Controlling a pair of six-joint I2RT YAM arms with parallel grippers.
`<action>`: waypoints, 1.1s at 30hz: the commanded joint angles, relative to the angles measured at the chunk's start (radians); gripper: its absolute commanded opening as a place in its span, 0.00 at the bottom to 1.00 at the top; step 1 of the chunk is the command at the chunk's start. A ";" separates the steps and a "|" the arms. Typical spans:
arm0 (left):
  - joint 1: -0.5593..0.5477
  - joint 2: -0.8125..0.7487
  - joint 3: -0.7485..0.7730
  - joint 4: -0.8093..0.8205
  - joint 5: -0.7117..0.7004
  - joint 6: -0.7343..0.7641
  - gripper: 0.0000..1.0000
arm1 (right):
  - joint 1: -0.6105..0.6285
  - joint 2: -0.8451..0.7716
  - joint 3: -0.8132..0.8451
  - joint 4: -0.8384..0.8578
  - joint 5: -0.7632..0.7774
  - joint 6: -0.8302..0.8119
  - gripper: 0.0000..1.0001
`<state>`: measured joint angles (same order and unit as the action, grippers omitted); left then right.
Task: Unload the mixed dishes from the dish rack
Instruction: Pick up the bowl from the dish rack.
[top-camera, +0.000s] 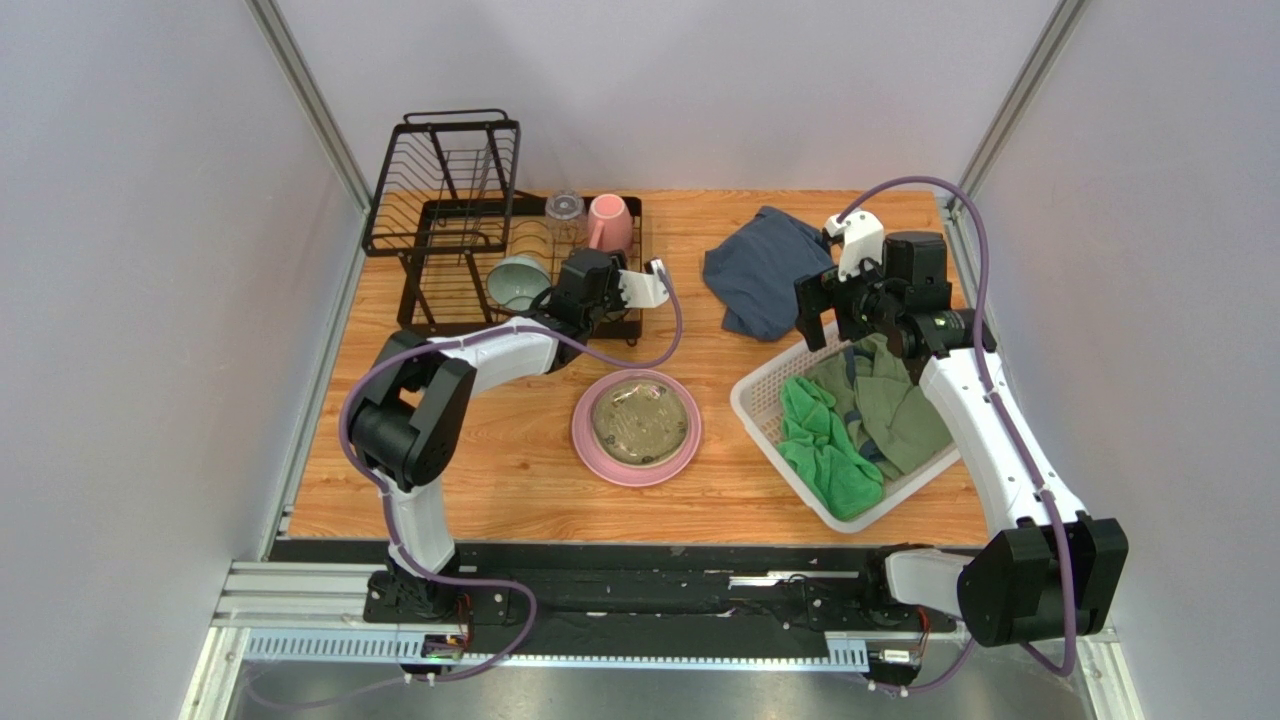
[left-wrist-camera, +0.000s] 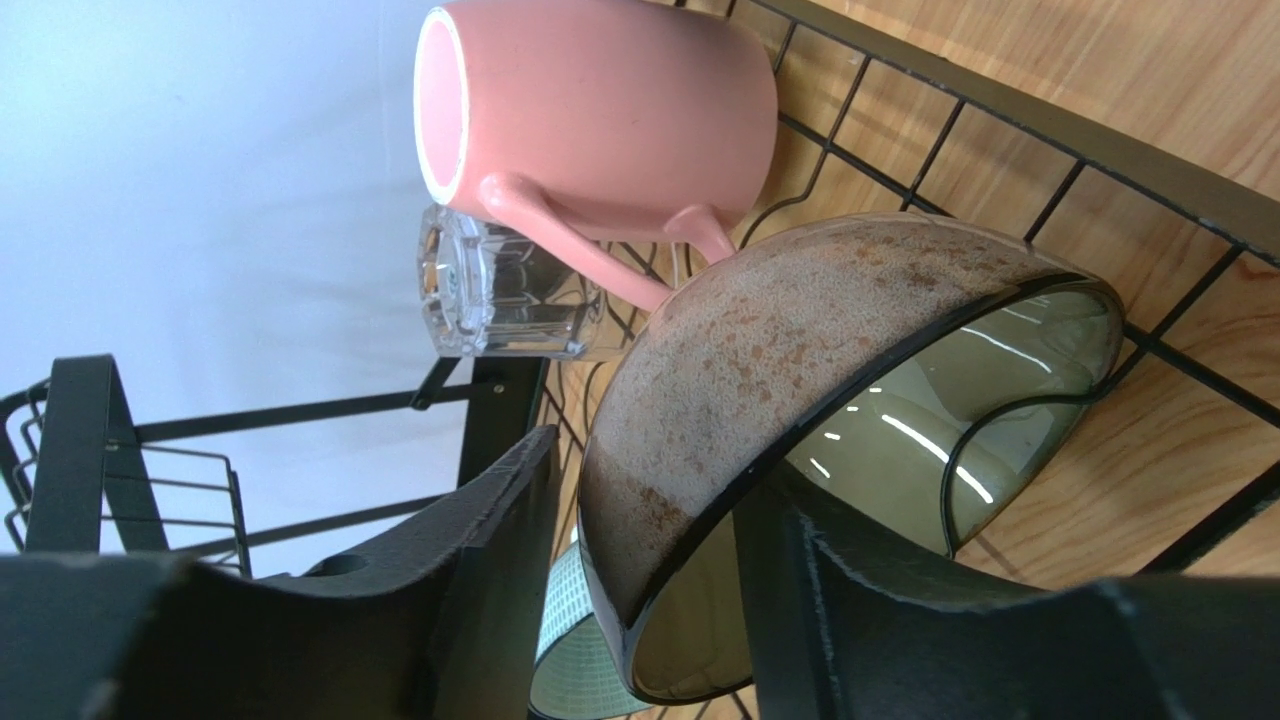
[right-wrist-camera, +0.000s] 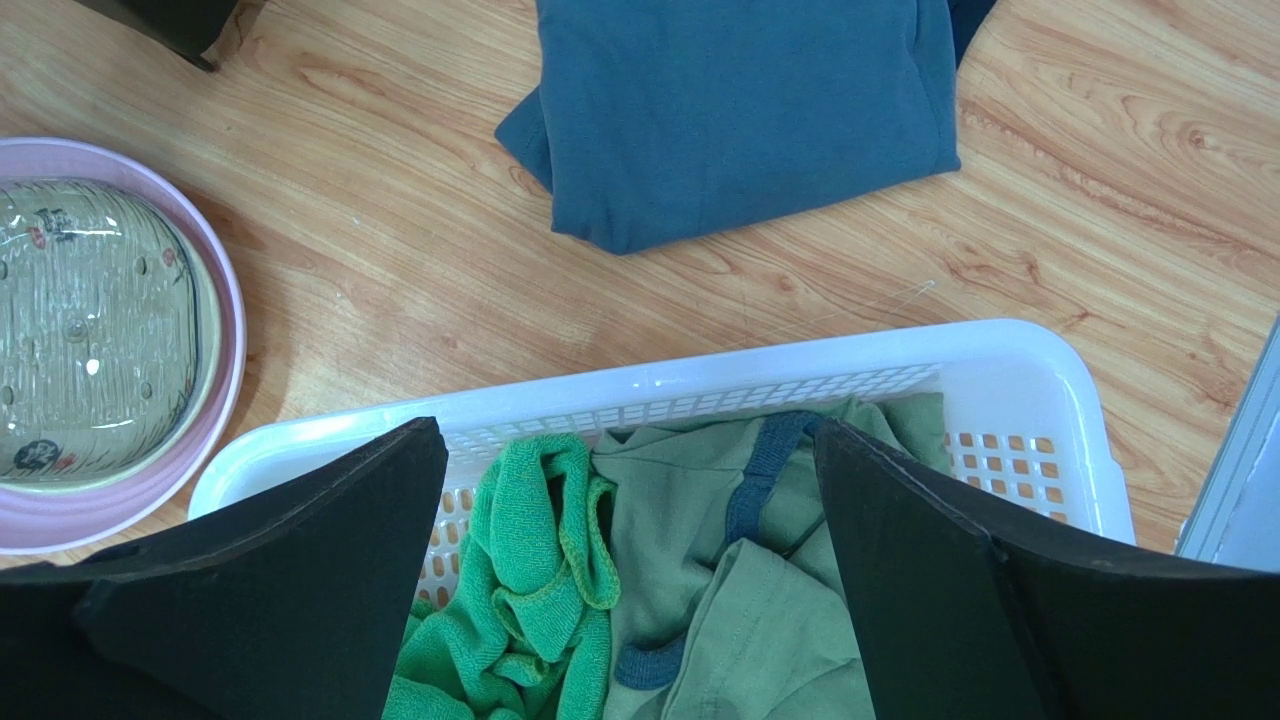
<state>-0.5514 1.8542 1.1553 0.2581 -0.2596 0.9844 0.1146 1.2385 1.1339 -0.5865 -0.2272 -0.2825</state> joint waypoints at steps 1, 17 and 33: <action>-0.002 -0.003 -0.037 0.165 -0.010 0.033 0.52 | 0.003 -0.010 0.041 0.020 0.011 -0.011 0.99; -0.002 0.013 -0.100 0.312 -0.050 0.026 0.10 | 0.005 -0.004 0.044 0.019 0.014 -0.014 0.99; -0.004 -0.012 -0.160 0.518 -0.092 0.072 0.00 | 0.005 0.015 0.050 0.008 0.019 -0.018 0.99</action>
<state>-0.5423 1.8740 0.9993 0.6277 -0.3496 1.0546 0.1146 1.2434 1.1362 -0.5892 -0.2211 -0.2859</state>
